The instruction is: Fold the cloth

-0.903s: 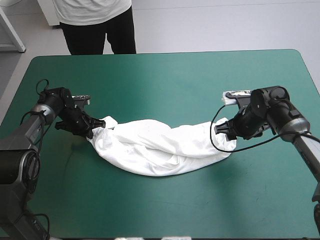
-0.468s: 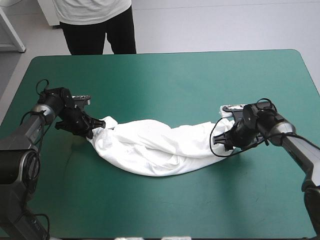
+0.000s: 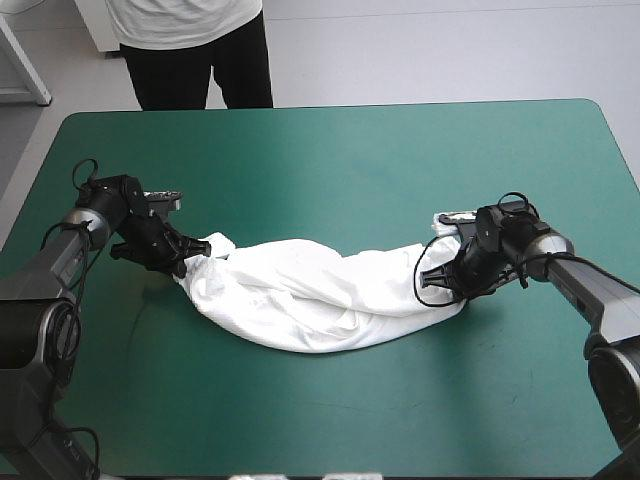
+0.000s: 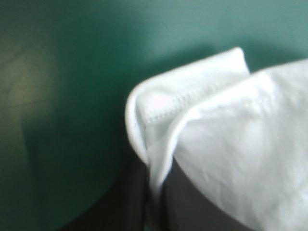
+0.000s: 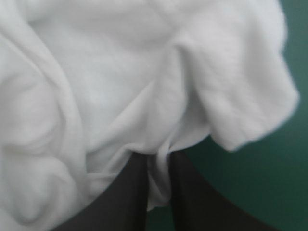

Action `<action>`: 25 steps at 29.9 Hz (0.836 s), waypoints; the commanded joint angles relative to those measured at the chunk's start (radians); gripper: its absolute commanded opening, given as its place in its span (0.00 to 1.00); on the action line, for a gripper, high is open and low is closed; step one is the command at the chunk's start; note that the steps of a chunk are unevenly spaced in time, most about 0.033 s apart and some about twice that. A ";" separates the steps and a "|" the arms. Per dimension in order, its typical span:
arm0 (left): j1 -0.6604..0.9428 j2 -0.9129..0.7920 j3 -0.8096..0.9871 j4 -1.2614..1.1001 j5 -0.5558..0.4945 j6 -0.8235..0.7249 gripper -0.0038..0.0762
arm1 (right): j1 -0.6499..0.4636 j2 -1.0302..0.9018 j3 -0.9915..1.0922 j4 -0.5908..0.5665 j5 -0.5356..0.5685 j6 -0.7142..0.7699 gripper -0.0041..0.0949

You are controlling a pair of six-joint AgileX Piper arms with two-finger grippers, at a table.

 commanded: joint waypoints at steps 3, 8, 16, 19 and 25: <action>0.001 -0.044 -0.015 -0.060 0.035 0.029 0.04 | 0.001 0.001 0.001 0.007 0.013 -0.014 0.02; 0.001 -0.138 -0.015 -0.066 0.069 0.031 0.04 | 0.001 -0.098 -0.010 0.007 0.037 -0.014 0.02; 0.001 -0.414 -0.033 -0.105 0.120 0.031 0.04 | 0.001 -0.347 -0.184 0.007 0.152 -0.053 0.02; 0.001 -0.517 -0.092 -0.122 0.142 0.031 0.04 | 0.001 -0.408 -0.284 -0.004 0.194 -0.056 0.02; 0.001 -0.624 -0.332 -0.153 0.176 0.025 0.04 | 0.001 -0.470 -0.531 -0.006 0.257 -0.062 0.02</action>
